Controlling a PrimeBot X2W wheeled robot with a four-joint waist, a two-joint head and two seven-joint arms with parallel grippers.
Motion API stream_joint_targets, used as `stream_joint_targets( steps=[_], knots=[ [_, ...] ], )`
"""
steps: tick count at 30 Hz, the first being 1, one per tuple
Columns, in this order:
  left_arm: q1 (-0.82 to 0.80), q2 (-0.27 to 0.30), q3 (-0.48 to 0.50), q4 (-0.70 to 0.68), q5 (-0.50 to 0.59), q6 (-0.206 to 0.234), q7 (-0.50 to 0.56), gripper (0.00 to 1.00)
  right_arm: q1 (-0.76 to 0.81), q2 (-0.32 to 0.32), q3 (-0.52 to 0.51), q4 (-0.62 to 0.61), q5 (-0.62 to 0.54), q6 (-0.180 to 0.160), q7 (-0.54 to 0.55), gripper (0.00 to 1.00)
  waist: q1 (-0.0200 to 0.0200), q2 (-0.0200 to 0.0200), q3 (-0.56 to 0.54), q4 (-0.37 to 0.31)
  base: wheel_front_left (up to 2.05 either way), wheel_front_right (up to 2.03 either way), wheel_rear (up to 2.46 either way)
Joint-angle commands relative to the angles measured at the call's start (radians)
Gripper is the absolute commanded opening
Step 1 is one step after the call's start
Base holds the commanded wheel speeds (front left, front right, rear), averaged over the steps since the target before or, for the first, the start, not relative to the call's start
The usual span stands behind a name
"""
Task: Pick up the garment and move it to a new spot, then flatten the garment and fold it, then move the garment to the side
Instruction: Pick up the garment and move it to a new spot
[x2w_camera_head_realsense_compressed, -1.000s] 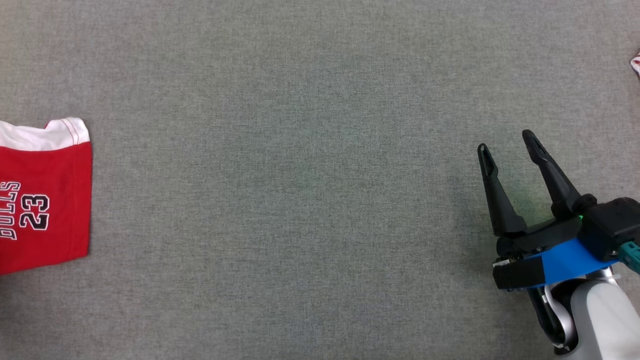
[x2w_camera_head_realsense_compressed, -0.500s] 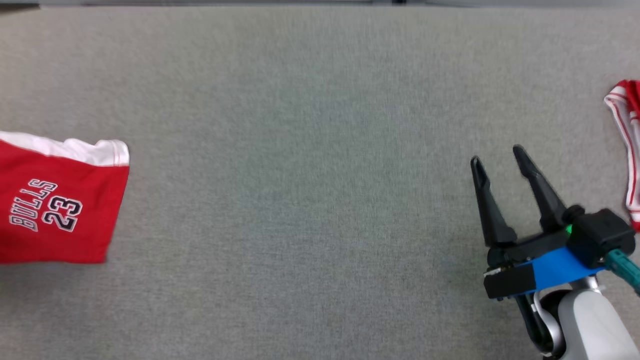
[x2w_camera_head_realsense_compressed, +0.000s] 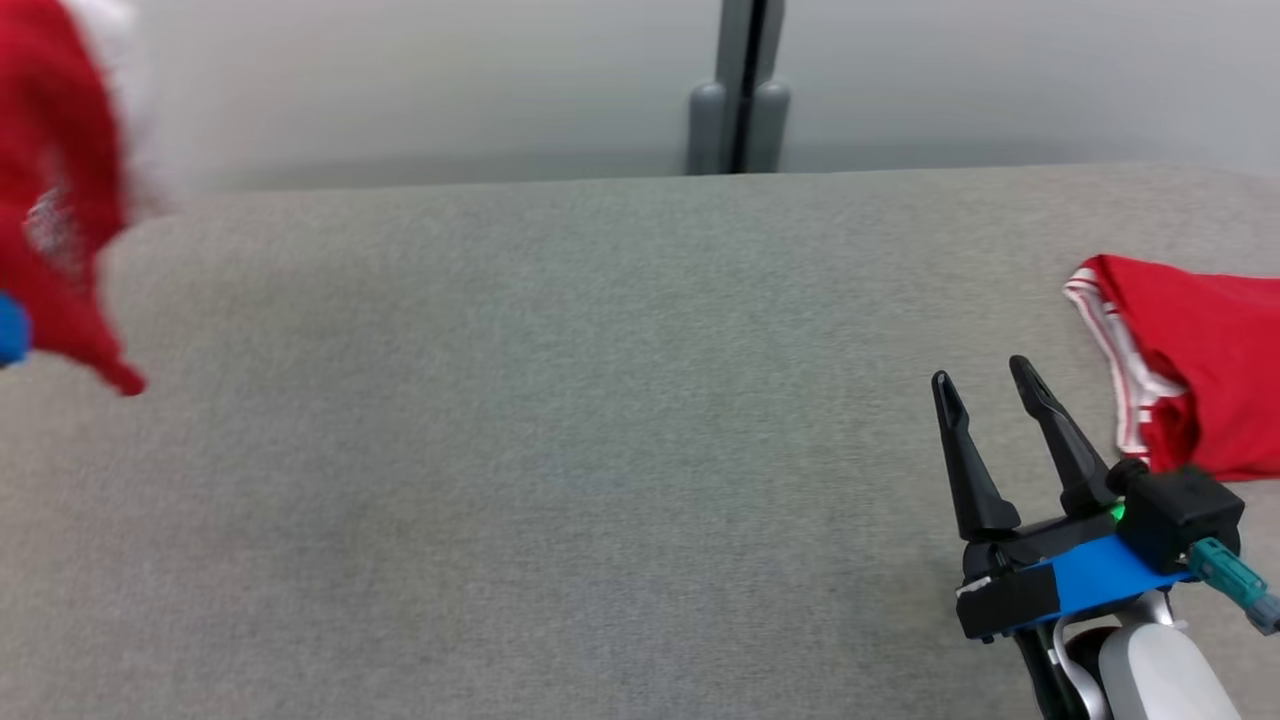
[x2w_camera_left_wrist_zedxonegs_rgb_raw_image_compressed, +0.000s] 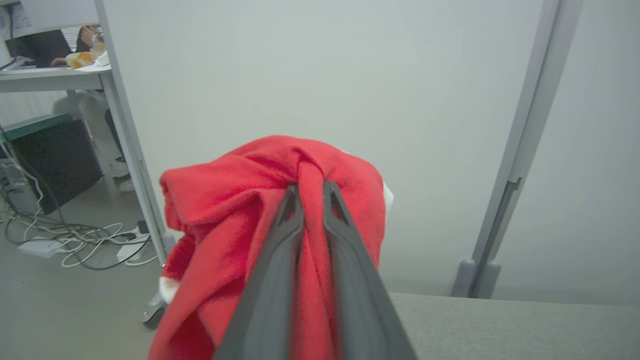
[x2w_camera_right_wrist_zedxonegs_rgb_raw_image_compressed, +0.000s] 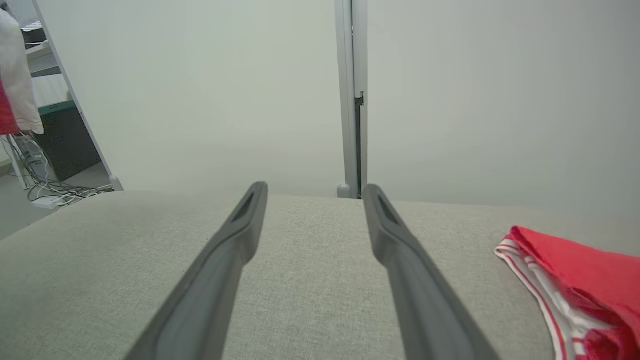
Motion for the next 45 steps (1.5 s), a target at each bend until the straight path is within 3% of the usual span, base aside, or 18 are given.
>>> stream_joint_targets(
  steps=[1,7,13,17,23,30,31,32,37,45],
  knots=[
    [-0.02,-0.018,-0.019,-0.024,0.004,-0.005,0.006,0.0,0.006,-0.005,-0.005,-0.002,-0.005,0.0,0.002,1.0,0.0002,0.0,-0.031,-0.033,0.0,0.0,0.0],
    [-0.083,-0.11,-0.156,-0.104,-0.011,-0.034,0.028,0.0,0.002,-0.009,-0.017,-0.024,-0.01,0.0,0.013,1.0,0.0002,0.0,-0.055,-0.095,0.0,0.0,0.0],
    [-0.076,-0.222,-0.302,-0.05,-0.008,-0.066,0.007,0.0,0.008,0.006,-0.009,-0.039,-0.003,0.0,0.027,1.0,0.0002,0.0,-0.047,-0.162,0.0,0.0,0.0],
    [-0.039,-0.293,-0.372,0.039,-0.016,-0.083,-0.031,0.0,0.0,0.005,-0.001,-0.038,0.0,0.0,0.031,1.0,0.0002,0.0,-0.03,-0.207,0.0,0.0,0.0],
    [0.009,-0.394,-0.43,0.223,-0.006,-0.073,-0.136,0.0,-0.003,0.009,-0.001,-0.039,0.005,0.0,0.026,1.0,0.0002,0.0,-0.005,-0.249,0.0,0.0,0.0],
    [0.05,-0.444,-0.472,0.476,0.021,-0.068,-0.268,0.0,-0.017,0.011,0.014,-0.024,0.006,0.0,0.023,1.0,0.0002,0.0,0.002,-0.253,0.0,0.0,0.0],
    [0.052,-0.448,-0.476,0.509,0.022,-0.071,-0.283,0.2,-0.017,0.01,0.016,-0.022,0.006,0.0,0.024,1.0,0.0002,0.0,-0.001,-0.249,0.0,0.0,0.0],
    [0.054,-0.454,-0.476,0.533,0.014,-0.079,-0.3,1.0,-0.017,0.009,0.018,-0.021,0.005,0.0,0.025,1.0,0.0002,0.0,-0.005,-0.244,0.0,0.0,0.0],
    [0.07,-0.478,-0.483,0.604,-0.033,-0.111,-0.361,1.0,0.007,0.002,0.009,-0.019,0.001,0.0,0.031,1.0,0.0002,0.0,-0.034,-0.203,0.0,0.0,0.0],
    [0.124,-0.455,-0.456,0.539,-0.062,-0.132,-0.502,1.0,0.048,0.0,-0.003,-0.028,-0.001,0.0,0.048,1.0,0.0002,0.0,-0.084,-0.126,0.0,0.0,0.0]
  ],
)
